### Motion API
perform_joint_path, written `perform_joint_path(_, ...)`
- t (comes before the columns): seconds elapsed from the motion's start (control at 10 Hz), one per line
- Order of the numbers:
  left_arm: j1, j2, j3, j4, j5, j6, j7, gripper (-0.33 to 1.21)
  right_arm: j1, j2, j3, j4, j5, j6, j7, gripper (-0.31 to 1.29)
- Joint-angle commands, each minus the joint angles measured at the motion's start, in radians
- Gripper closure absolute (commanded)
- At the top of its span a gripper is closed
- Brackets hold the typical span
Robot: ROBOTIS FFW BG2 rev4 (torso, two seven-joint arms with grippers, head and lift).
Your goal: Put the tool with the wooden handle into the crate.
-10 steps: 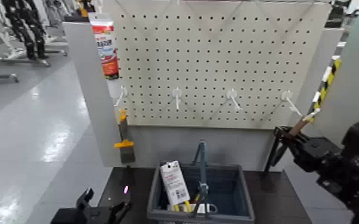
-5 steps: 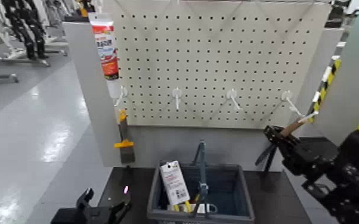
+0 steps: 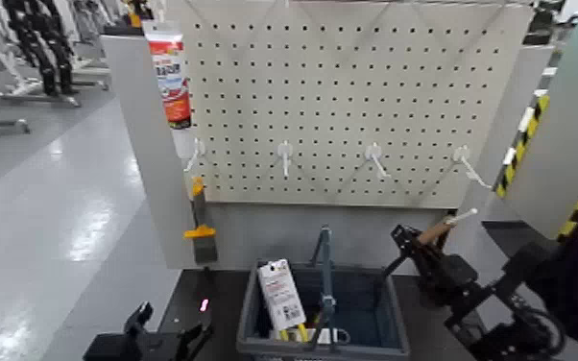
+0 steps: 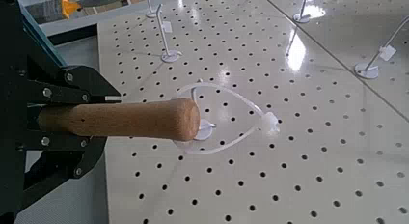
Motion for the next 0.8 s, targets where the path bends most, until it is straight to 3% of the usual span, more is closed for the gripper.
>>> perform_joint_path(0.1, -0.002, 0.000, -0.003, 0.002, 0.000, 0.001, 0.000, 0.11, 0.000, 0.015, 0.043, 0.070, -0.058, -0.007, -0.003, 1.22)
perform_joint_path(0.4, -0.007, 0.002, -0.006, 0.005, 0.001, 0.003, -0.001, 0.11, -0.001, 0.018, 0.086, 0.104, -0.094, 0.021, -0.023, 1.18)
perform_joint_path(0.5, -0.007, 0.002, -0.006, 0.006, 0.001, 0.003, -0.001, 0.11, -0.001, 0.018, 0.092, 0.100, -0.088, 0.036, -0.020, 0.86)
perform_joint_path(0.6, -0.007, 0.002, -0.006, 0.006, 0.001, 0.003, -0.001, 0.11, -0.003, 0.016, 0.090, 0.092, -0.068, 0.038, -0.012, 0.26)
perform_joint_path(0.7, -0.007, 0.002, -0.006, 0.006, 0.001, 0.003, -0.001, 0.11, -0.001, 0.015, 0.084, 0.089, -0.064, 0.039, -0.012, 0.04)
perform_joint_path(0.8, -0.007, 0.002, -0.005, 0.006, 0.003, 0.003, -0.001, 0.11, -0.001, 0.016, 0.077, 0.089, -0.065, 0.032, -0.012, 0.09)
